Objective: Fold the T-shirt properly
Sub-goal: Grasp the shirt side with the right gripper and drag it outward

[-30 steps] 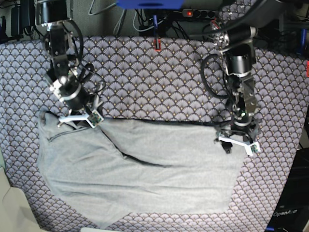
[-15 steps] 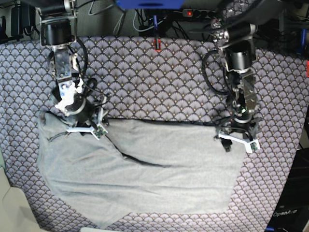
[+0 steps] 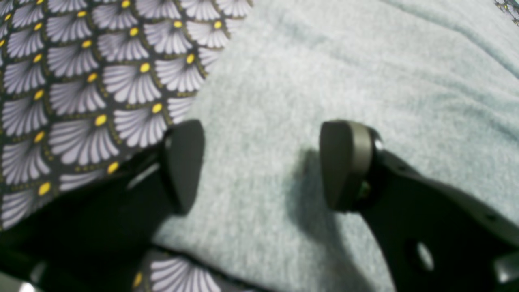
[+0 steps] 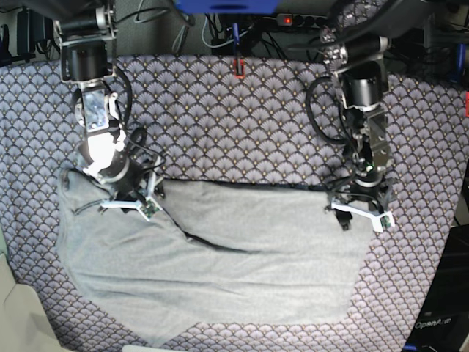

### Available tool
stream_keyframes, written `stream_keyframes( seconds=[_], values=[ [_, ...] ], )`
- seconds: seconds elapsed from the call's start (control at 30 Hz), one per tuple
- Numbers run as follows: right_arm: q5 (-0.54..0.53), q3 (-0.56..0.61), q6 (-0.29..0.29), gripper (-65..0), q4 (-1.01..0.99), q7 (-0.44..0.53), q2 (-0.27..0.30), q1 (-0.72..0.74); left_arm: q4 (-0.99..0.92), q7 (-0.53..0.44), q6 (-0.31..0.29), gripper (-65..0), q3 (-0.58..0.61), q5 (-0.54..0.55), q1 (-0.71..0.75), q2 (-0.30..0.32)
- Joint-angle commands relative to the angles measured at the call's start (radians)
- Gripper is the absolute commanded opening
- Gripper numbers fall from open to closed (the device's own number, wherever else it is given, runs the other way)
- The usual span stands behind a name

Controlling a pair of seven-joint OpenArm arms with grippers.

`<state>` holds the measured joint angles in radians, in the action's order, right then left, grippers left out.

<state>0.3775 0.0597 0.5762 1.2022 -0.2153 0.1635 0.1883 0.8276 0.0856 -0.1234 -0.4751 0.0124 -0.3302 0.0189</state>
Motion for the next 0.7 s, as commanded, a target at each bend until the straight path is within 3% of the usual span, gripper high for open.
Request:
stream_keyframes(
  seconds=[0.0,0.3,0.67],
  values=[
    [-0.01,-0.002,-0.008,-41.4,-0.005,0.021,0.006,0.026,0.008,0.007,0.003,-21.8,0.002,0.002,-0.017,0.003],
    [-0.01,-0.002,-0.009,-41.7,-0.103,0.103,0.018,0.026,0.008,0.007,0.003,-21.8,0.002,0.002,-0.017,0.003],
    [-0.01,-0.002,-0.009,-44.1,-0.106,0.101,0.044,0.05,0.003,0.007,0.003,-21.8,0.002,0.002,-0.017,0.003]
  ],
)
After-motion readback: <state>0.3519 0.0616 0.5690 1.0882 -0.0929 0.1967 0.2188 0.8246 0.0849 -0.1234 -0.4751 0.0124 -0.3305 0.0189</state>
